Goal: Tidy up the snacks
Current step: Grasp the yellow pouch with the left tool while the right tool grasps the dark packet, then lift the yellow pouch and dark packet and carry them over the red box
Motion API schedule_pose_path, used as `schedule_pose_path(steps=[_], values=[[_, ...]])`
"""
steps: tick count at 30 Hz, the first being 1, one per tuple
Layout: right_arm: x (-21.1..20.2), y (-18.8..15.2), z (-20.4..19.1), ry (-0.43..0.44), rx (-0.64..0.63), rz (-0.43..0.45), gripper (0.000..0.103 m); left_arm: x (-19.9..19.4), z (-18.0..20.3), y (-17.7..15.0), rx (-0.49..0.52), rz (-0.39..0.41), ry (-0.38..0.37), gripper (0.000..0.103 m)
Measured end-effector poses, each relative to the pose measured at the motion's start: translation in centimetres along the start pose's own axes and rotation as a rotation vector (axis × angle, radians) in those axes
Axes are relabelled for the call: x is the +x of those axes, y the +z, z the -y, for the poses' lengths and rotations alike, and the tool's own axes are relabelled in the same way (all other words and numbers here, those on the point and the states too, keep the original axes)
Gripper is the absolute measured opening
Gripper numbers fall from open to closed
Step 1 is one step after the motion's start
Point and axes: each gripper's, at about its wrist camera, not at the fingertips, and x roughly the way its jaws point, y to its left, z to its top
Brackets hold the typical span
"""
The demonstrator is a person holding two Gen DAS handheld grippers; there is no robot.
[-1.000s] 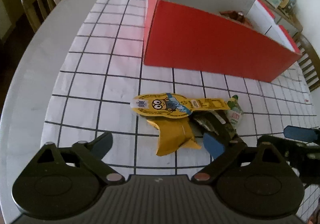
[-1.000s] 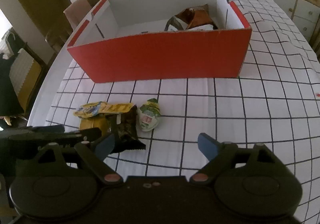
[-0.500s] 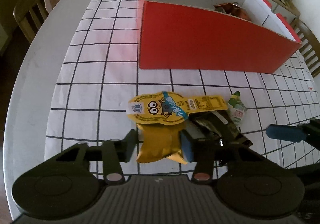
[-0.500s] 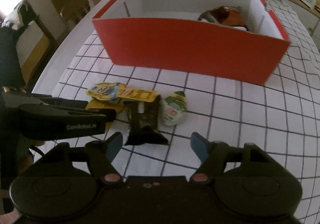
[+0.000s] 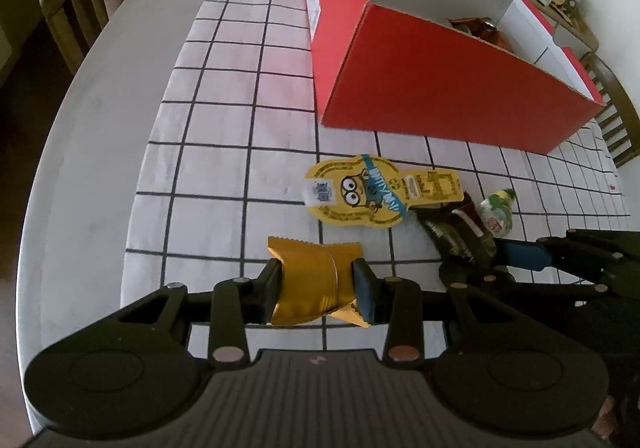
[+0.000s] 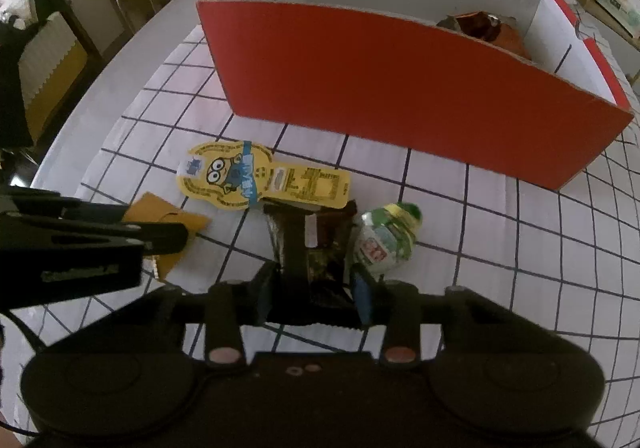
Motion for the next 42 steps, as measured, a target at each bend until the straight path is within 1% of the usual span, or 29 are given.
schedule_pose_path(steps=[2,6,11,15,20,24,28,42], values=[[0.0,-0.1,-0.2,-0.016,0.0,0.006,0.035,-0.1,-0.1,-0.2,-0.002,-0.001,-0.004,0.037],[-0.2,-0.5,-0.3,-0.016,0.019,0.013,0.032,-0.4,-0.4,-0.6,-0.006,-0.001,-0.011,0.037],[-1.4,-1.6,0.1,0.016,0.058,0.023,0.031,-1.3,-0.3,-1.1,-0.005,-0.003,-0.014,0.037],[-2.4,-2.7,0.8,0.045,0.082,0.023,0.03,-2.0,-0.2,-1.6,-0.028,-0.009,-0.015,0.037],[-4.4,-4.2,1.9,0.084,0.097,0.045,0.03,-3.4,0.8,-2.6,-0.054,-0.003,-0.005,0.037],[-6.5,-5.4,3.4,0.104,0.101,0.069,0.03,-4.6,2.0,-3.5,-0.058,0.002,0.003,0.037],[-8.6,-6.2,5.1,0.113,0.102,0.098,0.03,-6.1,3.4,-4.0,-0.075,0.015,-0.005,0.037],[-14.2,-6.9,11.1,0.122,0.077,0.211,0.03,-10.7,10.0,-3.2,-0.069,0.138,0.026,0.037]])
